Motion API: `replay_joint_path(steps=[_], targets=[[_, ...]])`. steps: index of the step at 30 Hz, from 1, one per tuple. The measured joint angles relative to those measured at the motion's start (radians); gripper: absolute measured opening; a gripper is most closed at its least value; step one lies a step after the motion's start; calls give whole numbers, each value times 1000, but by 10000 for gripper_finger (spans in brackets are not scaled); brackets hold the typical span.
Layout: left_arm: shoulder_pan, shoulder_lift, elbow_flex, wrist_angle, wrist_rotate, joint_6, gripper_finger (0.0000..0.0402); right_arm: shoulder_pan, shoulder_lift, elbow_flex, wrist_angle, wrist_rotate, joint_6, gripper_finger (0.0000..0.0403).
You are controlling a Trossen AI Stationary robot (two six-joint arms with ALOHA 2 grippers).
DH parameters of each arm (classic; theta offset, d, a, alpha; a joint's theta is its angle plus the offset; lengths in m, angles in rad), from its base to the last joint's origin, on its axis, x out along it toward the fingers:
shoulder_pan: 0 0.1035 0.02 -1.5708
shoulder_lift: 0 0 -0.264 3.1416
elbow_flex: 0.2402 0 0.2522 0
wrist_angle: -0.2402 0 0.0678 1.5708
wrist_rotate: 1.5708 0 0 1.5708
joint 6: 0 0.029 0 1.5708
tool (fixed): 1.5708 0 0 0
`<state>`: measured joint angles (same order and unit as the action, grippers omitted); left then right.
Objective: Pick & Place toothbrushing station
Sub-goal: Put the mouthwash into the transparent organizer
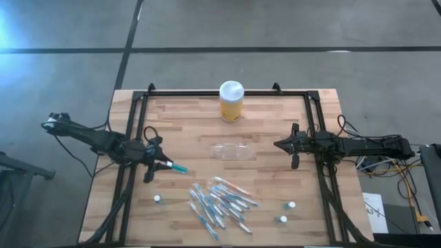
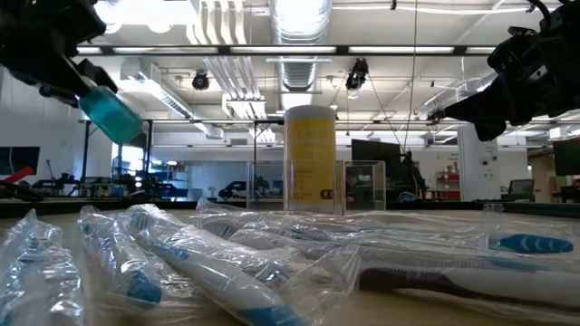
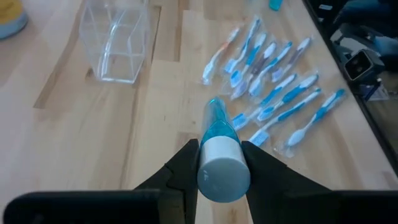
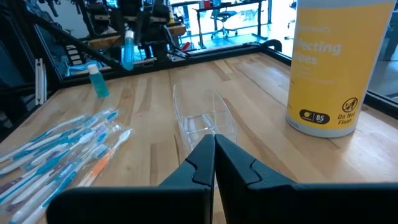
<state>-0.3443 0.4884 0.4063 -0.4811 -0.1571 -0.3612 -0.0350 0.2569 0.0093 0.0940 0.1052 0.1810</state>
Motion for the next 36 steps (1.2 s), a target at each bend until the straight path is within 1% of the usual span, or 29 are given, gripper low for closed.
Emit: replay_joint_path(steps=[5,8,10,13,15,18,22,26,29,31,36], targets=[[0,-36,-49,5,-3,-27,98,0,0,0,0,0,0,8],[0,-38,-53,9,-8,-60,98,0,0,0,0,0,2,8],[4,-36,-33,0,-26,-73,98,0,0,0,1,0,2,8],[24,5,59,-25,-53,-93,98,0,0,0,2,0,3,8],[46,65,151,-84,-56,-80,98,0,0,0,9,0,2,8],[88,200,333,-201,-68,-31,98,0,0,0,37,0,-1,8],[168,442,605,-358,-76,75,98,0,0,0,57,0,-6,8],[262,702,877,-504,-50,155,98,0,0,0,58,1,-23,8],[313,882,1056,-572,-9,239,98,0,0,0,60,1,-27,8],[339,986,1176,-588,12,297,98,0,0,0,60,1,-28,8],[379,1238,1405,-654,45,385,98,0,0,0,61,1,-35,8]])
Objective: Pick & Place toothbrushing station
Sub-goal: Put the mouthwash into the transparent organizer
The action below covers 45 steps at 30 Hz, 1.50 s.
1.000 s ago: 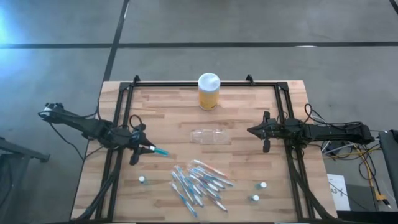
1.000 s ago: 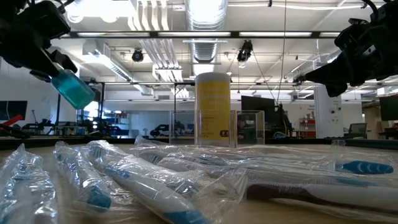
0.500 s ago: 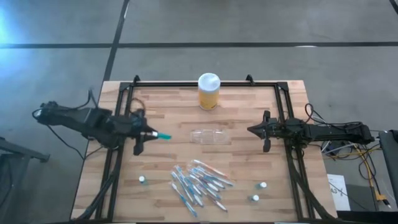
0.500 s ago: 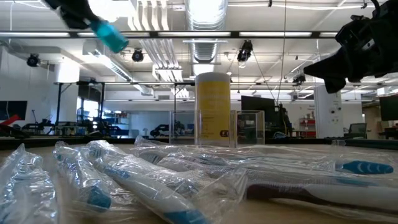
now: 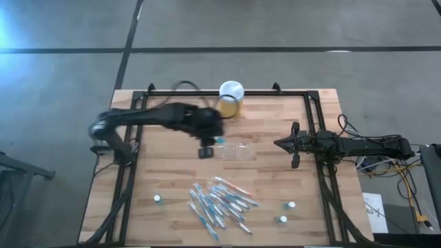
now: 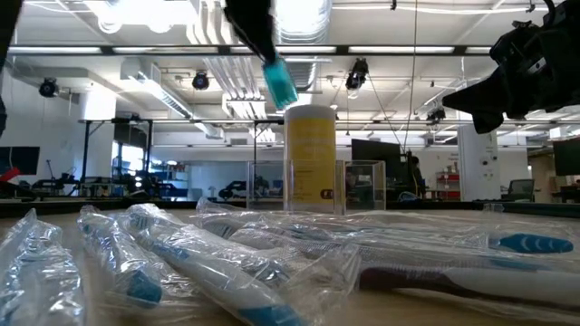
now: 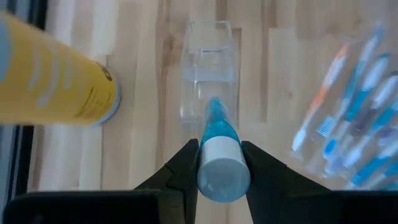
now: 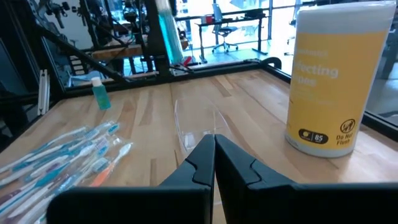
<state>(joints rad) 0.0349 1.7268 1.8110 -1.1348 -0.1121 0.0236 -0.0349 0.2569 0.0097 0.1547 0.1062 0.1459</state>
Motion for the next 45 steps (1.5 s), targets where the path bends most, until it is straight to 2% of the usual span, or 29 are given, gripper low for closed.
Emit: replay_joint_path(steps=[4,8,14,19,36,45], targets=[[19,146,144,-75,20,38,98,0,0,0,1,0,0,8],[26,271,226,-100,23,65,98,0,0,0,1,0,3,8],[52,352,292,-136,28,80,98,0,0,0,1,0,4,8],[66,390,273,-130,29,92,98,0,0,0,1,0,4,8],[77,392,120,25,33,91,98,0,0,0,8,0,2,8],[90,392,65,44,40,89,98,0,0,0,9,0,0,8]])
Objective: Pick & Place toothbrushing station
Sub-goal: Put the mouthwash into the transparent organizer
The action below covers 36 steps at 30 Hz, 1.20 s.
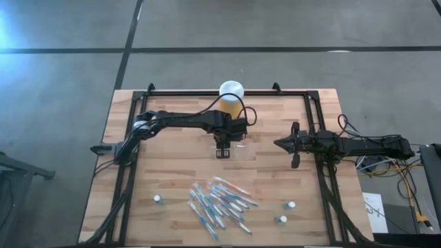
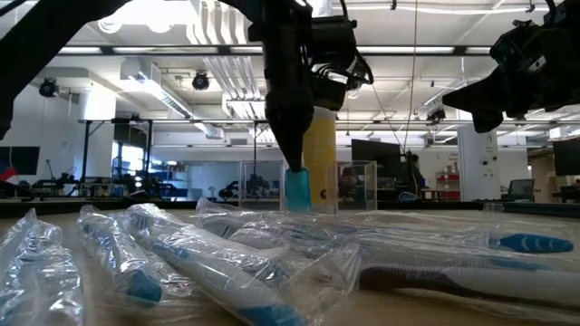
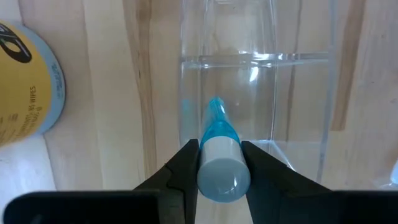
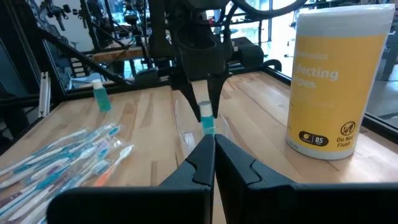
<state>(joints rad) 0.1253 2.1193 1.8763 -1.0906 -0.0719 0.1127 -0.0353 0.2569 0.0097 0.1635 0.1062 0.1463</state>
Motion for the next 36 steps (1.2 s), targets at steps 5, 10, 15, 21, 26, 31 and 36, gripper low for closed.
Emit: replay_joint_path(steps=[5,10,15,21,26,31,36], targets=[[0,-5,-27,24,-1,0,98,0,0,0,0,0,0,8],[0,-6,-39,26,-2,2,119,0,0,0,0,0,0,8],[0,0,-32,9,3,3,173,0,0,0,0,0,1,8],[1,0,1,7,2,3,189,0,0,0,0,0,0,8],[0,-7,41,-26,1,3,191,0,0,0,0,0,0,8],[-3,-11,151,-166,1,-1,192,0,0,0,-1,0,0,8],[-33,-28,335,-379,21,-2,190,0,0,0,-1,-1,1,8]])
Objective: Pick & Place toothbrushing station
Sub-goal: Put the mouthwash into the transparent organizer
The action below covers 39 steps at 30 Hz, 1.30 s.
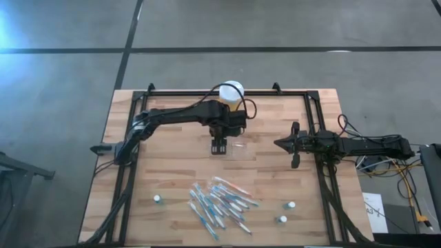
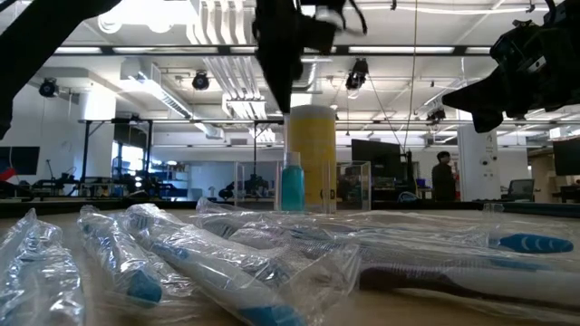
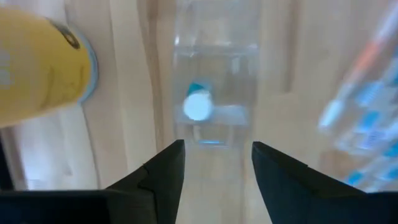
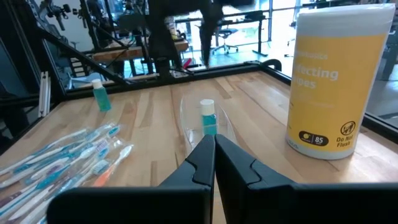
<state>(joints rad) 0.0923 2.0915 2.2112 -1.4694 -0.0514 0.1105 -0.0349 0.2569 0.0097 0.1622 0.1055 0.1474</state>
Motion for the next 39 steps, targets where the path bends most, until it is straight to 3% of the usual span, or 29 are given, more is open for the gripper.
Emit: replay_joint_path(steps=[6,11,15,19,23,30,39], targets=[[-72,-147,115,-8,5,-5,172,0,1,0,-2,-3,3,8],[-154,-370,-5,74,-78,-76,138,0,2,0,-6,-8,8,8],[-244,-556,-219,119,-230,-225,83,0,2,0,-7,-8,10,8],[-330,-751,-462,181,-287,-386,15,0,2,0,-7,-8,10,8],[-428,-942,-712,318,-352,-491,9,0,2,0,-7,-8,10,8],[-603,-1291,-1233,1000,-240,-321,4,0,2,0,-8,-8,10,8],[-600,-1634,-1673,1337,-252,-191,3,0,2,0,-9,-8,15,8]])
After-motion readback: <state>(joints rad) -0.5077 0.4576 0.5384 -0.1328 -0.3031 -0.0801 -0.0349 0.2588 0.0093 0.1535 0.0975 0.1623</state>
